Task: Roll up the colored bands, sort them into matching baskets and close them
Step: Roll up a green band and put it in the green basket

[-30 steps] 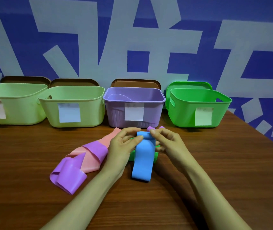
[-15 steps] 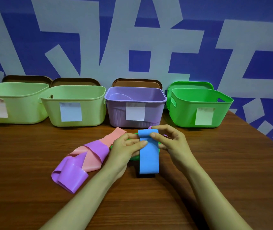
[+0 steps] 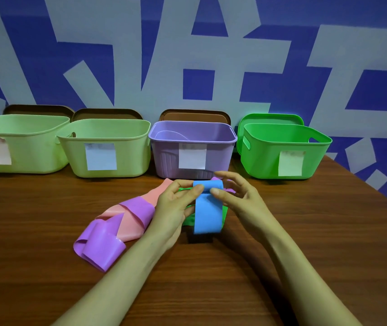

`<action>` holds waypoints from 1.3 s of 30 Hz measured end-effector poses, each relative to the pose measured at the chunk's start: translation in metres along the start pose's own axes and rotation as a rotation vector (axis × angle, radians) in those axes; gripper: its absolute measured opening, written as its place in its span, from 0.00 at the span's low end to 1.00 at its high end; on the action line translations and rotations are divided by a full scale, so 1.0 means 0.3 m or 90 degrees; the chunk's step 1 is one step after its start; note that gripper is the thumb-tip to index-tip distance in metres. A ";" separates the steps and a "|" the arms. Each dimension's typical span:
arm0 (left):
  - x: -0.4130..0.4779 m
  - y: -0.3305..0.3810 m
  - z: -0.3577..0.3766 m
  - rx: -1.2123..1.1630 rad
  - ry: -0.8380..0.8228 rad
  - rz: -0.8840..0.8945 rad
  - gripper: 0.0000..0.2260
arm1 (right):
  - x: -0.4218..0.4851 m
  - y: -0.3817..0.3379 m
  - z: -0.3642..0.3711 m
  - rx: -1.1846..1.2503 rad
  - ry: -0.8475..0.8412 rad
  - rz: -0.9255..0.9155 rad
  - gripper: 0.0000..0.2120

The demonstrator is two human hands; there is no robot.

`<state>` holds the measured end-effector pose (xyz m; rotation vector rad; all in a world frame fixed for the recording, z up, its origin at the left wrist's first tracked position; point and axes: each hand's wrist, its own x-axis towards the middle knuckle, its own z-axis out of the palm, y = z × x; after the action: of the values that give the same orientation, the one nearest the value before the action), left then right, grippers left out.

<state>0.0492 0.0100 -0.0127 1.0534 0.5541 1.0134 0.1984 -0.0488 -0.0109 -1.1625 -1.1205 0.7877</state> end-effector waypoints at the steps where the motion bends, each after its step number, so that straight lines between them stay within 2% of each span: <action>1: 0.002 -0.001 -0.002 0.005 0.006 0.007 0.06 | -0.003 -0.001 0.003 0.005 -0.012 0.025 0.17; 5: 0.003 -0.007 -0.005 0.053 0.023 0.020 0.08 | -0.008 -0.007 0.022 0.026 -0.023 0.039 0.06; 7: 0.002 -0.013 -0.005 0.056 0.010 0.015 0.08 | -0.005 -0.002 0.024 0.035 -0.004 0.029 0.05; 11: 0.003 -0.028 -0.005 0.099 -0.023 -0.034 0.12 | 0.004 0.007 0.008 0.053 0.043 0.014 0.07; 15: 0.004 -0.032 -0.015 0.123 -0.033 -0.051 0.12 | 0.000 0.005 -0.003 0.059 0.019 -0.011 0.12; 27: -0.001 -0.022 0.001 0.061 -0.013 -0.032 0.07 | 0.001 0.013 -0.002 0.035 0.003 -0.007 0.15; 37: 0.000 -0.019 -0.003 0.082 -0.006 -0.027 0.04 | -0.006 -0.001 0.010 -0.044 -0.016 -0.008 0.13; 39: 0.001 -0.017 -0.004 0.070 -0.010 -0.024 0.02 | -0.001 0.009 0.005 -0.033 -0.031 -0.009 0.09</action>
<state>0.0503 0.0101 -0.0177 1.1432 0.6203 0.9491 0.1970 -0.0479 -0.0135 -1.1832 -1.1941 0.7836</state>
